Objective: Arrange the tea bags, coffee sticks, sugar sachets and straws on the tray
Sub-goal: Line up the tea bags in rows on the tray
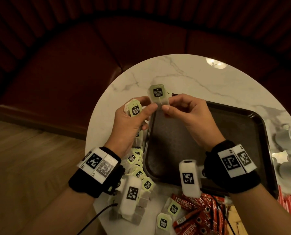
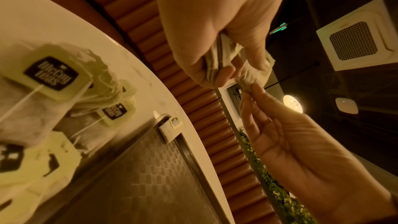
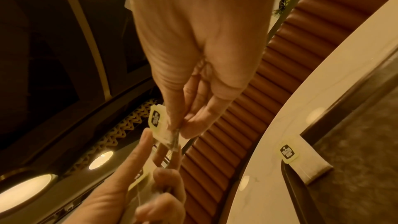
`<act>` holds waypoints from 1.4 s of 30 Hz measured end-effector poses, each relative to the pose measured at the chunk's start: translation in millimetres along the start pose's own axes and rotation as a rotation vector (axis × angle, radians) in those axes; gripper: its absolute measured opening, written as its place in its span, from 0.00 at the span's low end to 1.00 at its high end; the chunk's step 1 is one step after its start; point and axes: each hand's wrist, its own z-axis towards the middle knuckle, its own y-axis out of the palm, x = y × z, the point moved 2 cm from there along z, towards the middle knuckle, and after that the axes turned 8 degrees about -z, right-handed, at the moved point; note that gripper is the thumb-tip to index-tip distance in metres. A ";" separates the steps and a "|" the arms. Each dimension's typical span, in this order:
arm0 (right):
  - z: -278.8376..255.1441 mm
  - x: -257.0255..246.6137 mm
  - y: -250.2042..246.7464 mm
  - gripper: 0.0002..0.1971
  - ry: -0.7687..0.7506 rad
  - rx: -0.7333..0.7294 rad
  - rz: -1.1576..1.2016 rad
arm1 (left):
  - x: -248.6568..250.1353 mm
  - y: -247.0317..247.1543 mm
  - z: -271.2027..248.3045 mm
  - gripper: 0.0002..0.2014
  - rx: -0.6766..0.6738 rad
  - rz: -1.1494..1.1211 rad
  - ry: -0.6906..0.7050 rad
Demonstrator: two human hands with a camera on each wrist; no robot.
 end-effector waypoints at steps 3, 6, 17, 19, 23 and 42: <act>-0.7 0.8 1.3 0.11 0.000 -0.009 -0.016 | 3.5 -2.4 3.9 0.13 0.005 -0.010 0.025; 1.2 2.9 0.5 0.10 -0.001 0.042 -0.030 | 4.6 -0.1 4.3 0.12 -0.026 0.015 0.039; -2.0 8.4 1.1 0.08 0.024 -0.017 -0.018 | 4.7 -5.9 6.0 0.07 -0.016 0.089 0.035; 0.4 15.9 0.4 0.07 0.037 0.010 -0.006 | 3.9 -6.5 5.7 0.05 0.007 0.053 0.012; 9.9 44.3 -6.2 0.08 0.151 0.153 0.069 | -0.2 -10.8 6.6 0.08 0.083 -0.033 -0.096; 60.4 124.0 3.2 0.04 0.500 0.157 -0.205 | -12.8 -21.5 -2.5 0.14 0.094 -0.045 -0.263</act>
